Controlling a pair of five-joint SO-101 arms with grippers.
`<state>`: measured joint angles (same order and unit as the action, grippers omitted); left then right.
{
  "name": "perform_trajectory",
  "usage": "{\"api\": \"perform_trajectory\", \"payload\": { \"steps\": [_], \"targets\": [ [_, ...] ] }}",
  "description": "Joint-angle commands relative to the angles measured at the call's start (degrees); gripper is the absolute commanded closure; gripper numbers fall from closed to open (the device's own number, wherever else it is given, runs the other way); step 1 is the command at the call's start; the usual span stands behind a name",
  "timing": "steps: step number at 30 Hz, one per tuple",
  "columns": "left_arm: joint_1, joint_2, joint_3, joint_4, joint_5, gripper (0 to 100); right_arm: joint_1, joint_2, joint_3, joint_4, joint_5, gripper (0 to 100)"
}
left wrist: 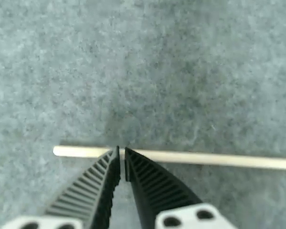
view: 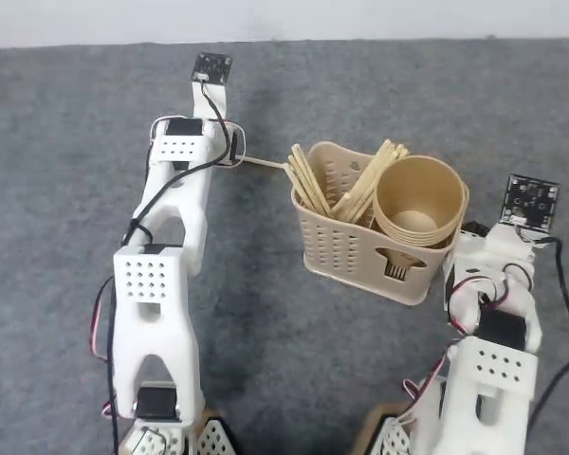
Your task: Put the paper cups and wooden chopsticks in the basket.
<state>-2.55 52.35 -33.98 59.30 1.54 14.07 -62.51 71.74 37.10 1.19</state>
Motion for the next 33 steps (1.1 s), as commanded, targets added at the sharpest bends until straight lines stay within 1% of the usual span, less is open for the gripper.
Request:
{"api": "perform_trajectory", "payload": {
  "steps": [1,3,8,10,11,15,19,23,26,30,33],
  "targets": [
    [0.7,-6.3,-2.5,4.0,-0.4,99,-1.0,-1.2,-0.4,-1.1,0.8,99.2],
    [0.5,-7.5,-2.1,1.0,-0.4,99,-1.0,-1.2,-0.4,-1.1,0.8,99.2],
    [0.6,0.1,-2.4,-14.4,-0.4,99,-1.0,-1.2,-0.4,-1.1,0.8,99.2],
    [1.3,3.4,-2.9,-14.9,-0.7,99,-1.0,-1.2,-0.3,-1.1,0.8,99.2],
    [1.9,3.9,-4.0,-12.7,-2.4,99,-1.0,-1.2,-0.3,-1.1,0.8,99.2],
    [2.9,4.8,-11.7,3.0,-11.8,99,-1.0,-1.2,-0.3,-1.1,0.8,99.2],
    [1.4,7.9,-18.8,15.3,-18.5,99,-1.0,-1.2,-0.3,-1.1,0.9,99.2],
    [0.1,10.9,-25.9,29.3,-29.5,99,-1.0,-1.2,-0.3,-1.1,0.9,99.2],
    [0.0,12.7,-30.6,41.2,-36.8,99,-1.0,-1.2,-0.3,-1.1,0.9,99.2],
    [-2.8,11.7,-27.4,41.6,-39.5,99,-1.0,-1.2,-0.3,-1.1,0.9,99.2],
    [-4.8,8.5,-22.4,41.6,-46.2,99,-1.0,-1.2,-0.3,-1.1,1.0,99.2]
  ]
}}
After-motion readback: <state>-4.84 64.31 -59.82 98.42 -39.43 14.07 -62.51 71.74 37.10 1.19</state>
